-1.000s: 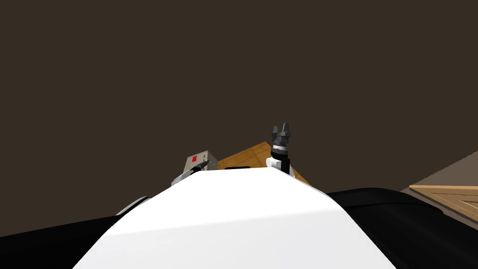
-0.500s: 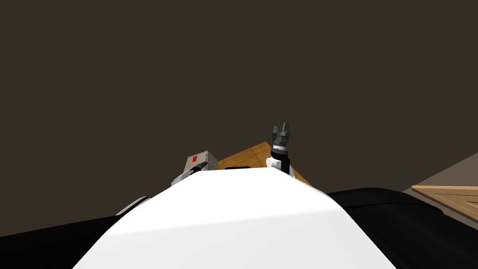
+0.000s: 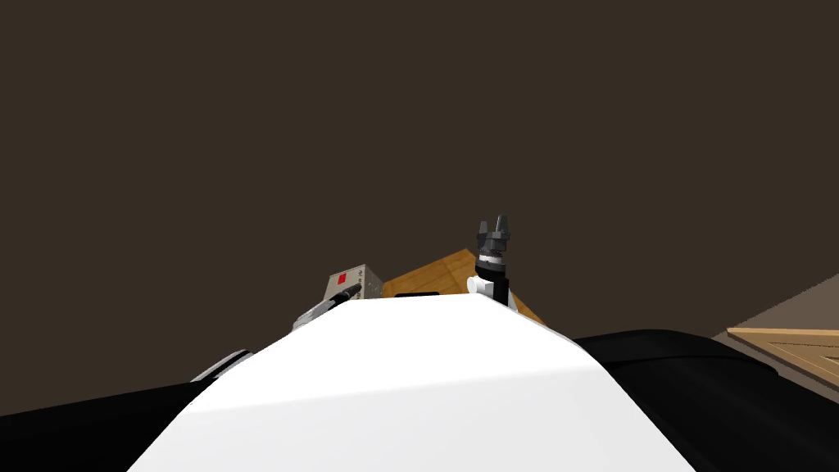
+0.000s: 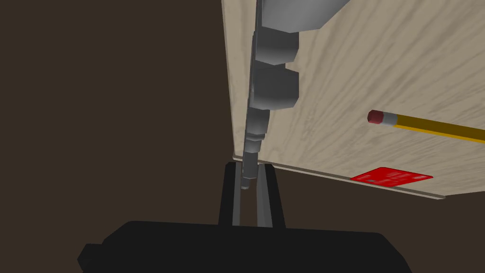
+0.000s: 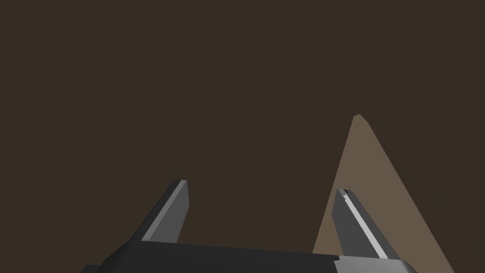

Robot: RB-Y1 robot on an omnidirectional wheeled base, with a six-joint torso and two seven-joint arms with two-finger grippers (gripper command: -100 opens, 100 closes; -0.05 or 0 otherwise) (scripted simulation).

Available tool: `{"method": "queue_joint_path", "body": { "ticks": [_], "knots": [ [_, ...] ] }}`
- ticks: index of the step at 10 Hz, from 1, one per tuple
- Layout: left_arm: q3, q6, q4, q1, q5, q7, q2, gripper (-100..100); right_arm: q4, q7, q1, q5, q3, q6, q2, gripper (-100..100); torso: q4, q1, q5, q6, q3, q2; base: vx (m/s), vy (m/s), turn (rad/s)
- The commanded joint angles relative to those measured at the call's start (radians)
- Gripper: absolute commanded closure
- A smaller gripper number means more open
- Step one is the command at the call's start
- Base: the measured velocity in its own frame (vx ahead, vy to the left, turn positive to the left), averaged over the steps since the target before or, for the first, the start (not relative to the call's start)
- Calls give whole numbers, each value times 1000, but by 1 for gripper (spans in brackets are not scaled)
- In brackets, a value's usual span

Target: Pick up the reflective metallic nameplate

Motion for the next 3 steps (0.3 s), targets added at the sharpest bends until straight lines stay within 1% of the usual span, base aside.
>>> {"method": "queue_joint_path", "body": {
  "ticks": [1, 2, 3],
  "knots": [
    [-17, -1, -26, 14, 9, 22, 31, 100, 0, 0, 0, 0, 0, 0, 0, 0, 0, 0, 0, 0, 0, 0, 2, -9, 19],
    [-11, 2, -20, 10, 6, 13, 20, 100, 0, 0, 0, 0, 0, 0, 0, 0, 0, -1, 0, 0, 0, 0, 0, 0, 0],
    [-12, 3, -22, 11, 6, 16, 22, 0, 0, 0, 0, 0, 0, 0, 0, 0, 0, -1, 0, 0, 0, 0, 0, 0, 0]
  ]
}}
